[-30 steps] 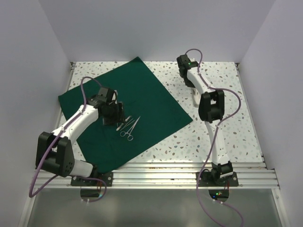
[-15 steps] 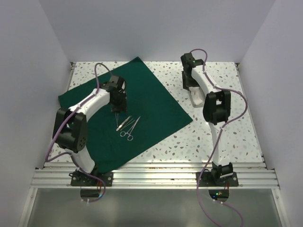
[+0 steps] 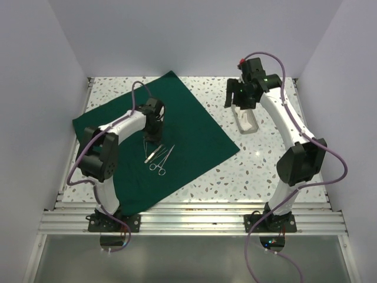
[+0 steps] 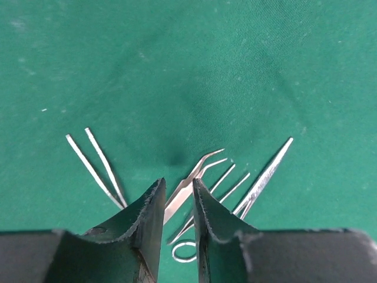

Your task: Prepare the surgical pack

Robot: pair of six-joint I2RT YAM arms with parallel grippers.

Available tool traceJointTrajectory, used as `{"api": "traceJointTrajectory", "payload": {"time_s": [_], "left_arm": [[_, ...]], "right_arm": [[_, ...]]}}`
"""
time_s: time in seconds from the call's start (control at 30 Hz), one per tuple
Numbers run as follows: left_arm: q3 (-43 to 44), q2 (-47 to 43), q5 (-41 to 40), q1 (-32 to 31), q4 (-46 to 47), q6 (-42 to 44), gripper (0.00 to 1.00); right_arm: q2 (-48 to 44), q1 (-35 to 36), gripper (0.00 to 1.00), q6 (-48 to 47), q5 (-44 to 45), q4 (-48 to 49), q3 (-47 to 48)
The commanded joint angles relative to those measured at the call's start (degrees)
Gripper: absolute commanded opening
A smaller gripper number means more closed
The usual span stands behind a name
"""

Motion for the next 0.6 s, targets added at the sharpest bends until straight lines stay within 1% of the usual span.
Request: {"api": "traceJointTrajectory", "payload": {"time_s": [0.0,0.1,0.13,0.2,0.3,0.4,0.57], "left_arm": [[2.3,1.4,-0.6,-0.9,2.3,1.3,0.29],[2.4,1.6,-0.2,-1.7,2.0,1.0,0.3],[1.9,1.2,-0.6,-2.3,2.2,0.4,0.33],[1.4,0.8,-0.7,-2.3,2.5,-0.2,0.34],[0.5,0.4,-0.4,-2.4,3.2,-0.8,0.39],[0.6,1.4,-1.0,-2.5,2.9,-0.8,0.39],[1.4,3.3,-2.4,-2.5,2.8,-0.6,0.34]], "right_arm": [[-2.8,0.2,0.7,0.2,-5.4,1.4,-5.2],[-5.1,0.3,0.7,0.2,-6.5,2.4,-8.8],[-6.3,0.2,0.7,0.4,-7.3,3.0,-10.5],[-6.4,0.3,0.7,0.4,-7.5,3.1,-11.2],[-6.9,0.3,0.7,0.4,-7.9,3.1,-12.1],[-7.5,0.3,0.7,0.2,-7.8,3.1,-12.3],[-7.9,0.2,0.7,0.1,-8.6,3.2,-12.6]]}}
